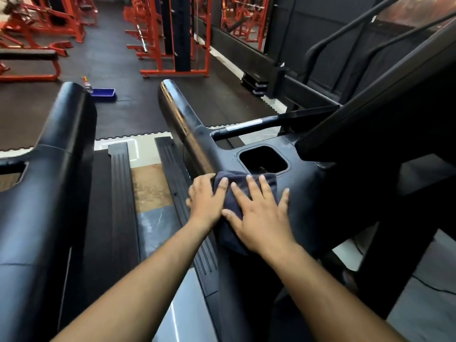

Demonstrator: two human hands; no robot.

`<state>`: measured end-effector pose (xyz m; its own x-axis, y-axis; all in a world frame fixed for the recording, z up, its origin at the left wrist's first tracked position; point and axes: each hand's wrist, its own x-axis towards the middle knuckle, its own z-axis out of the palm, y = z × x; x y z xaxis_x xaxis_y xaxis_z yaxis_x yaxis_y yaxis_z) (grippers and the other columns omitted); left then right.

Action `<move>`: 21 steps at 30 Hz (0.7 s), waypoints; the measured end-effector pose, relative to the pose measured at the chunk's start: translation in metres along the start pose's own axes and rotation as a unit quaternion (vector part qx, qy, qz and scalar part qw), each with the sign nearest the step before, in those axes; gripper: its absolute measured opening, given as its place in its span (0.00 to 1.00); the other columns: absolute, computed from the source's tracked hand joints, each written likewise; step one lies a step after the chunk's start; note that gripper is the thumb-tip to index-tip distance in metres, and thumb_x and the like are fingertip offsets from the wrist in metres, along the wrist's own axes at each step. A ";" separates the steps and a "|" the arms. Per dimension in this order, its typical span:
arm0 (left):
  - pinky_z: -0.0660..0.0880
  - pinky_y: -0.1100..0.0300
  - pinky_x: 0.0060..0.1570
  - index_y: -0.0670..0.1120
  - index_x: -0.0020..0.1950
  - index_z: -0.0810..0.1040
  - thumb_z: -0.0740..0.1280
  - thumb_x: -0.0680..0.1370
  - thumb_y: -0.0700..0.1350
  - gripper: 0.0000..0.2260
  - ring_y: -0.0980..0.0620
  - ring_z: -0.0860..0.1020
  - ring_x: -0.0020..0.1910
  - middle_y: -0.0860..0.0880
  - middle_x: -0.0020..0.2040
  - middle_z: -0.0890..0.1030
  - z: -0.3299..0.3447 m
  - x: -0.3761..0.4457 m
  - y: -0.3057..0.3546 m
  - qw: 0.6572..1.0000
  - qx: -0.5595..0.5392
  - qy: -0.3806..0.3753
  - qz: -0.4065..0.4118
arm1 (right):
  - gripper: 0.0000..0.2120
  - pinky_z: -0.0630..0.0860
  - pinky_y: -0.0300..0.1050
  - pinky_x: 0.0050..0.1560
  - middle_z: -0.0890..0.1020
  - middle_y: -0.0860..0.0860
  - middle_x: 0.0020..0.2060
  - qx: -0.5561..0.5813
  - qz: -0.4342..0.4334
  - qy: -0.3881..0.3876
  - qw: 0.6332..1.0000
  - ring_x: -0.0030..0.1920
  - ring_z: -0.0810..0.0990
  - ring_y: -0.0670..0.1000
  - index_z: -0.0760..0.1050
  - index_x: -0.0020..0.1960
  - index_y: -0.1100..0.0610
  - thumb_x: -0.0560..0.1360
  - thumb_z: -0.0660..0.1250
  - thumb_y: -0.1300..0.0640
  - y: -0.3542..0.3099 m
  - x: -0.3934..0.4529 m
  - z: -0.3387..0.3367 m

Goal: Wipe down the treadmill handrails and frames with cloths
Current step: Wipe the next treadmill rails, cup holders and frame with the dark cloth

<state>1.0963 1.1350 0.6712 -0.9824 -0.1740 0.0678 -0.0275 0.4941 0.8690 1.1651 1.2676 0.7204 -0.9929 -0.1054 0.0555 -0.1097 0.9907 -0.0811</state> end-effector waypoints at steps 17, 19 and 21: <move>0.38 0.36 0.78 0.54 0.84 0.50 0.53 0.85 0.61 0.29 0.57 0.45 0.83 0.55 0.85 0.49 -0.015 0.060 0.006 0.950 0.196 -0.130 0.206 | 0.40 0.37 0.80 0.71 0.53 0.56 0.83 -0.108 0.033 -0.023 0.993 0.83 0.48 0.57 0.50 0.84 0.50 0.79 0.46 0.30 0.020 0.098 -0.017; 0.37 0.38 0.79 0.54 0.84 0.50 0.52 0.85 0.61 0.29 0.57 0.45 0.83 0.55 0.85 0.49 -0.017 0.066 0.003 0.957 0.188 -0.124 0.184 | 0.38 0.39 0.78 0.73 0.49 0.57 0.83 -0.108 0.013 -0.021 0.994 0.83 0.45 0.57 0.47 0.84 0.54 0.81 0.49 0.36 0.007 0.114 -0.015; 0.36 0.39 0.79 0.54 0.84 0.51 0.52 0.85 0.62 0.29 0.57 0.46 0.83 0.56 0.84 0.49 -0.018 0.074 0.002 0.963 0.174 -0.111 0.173 | 0.38 0.44 0.72 0.77 0.47 0.56 0.84 -0.074 -0.034 -0.019 0.997 0.83 0.45 0.56 0.44 0.84 0.51 0.81 0.51 0.37 0.003 0.118 -0.010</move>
<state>1.0272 1.1077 0.6871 -0.9581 0.2204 0.1830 0.2864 0.7521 0.5935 1.0477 1.2594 0.7369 -0.9846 -0.1740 0.0173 -0.1724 0.9826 0.0686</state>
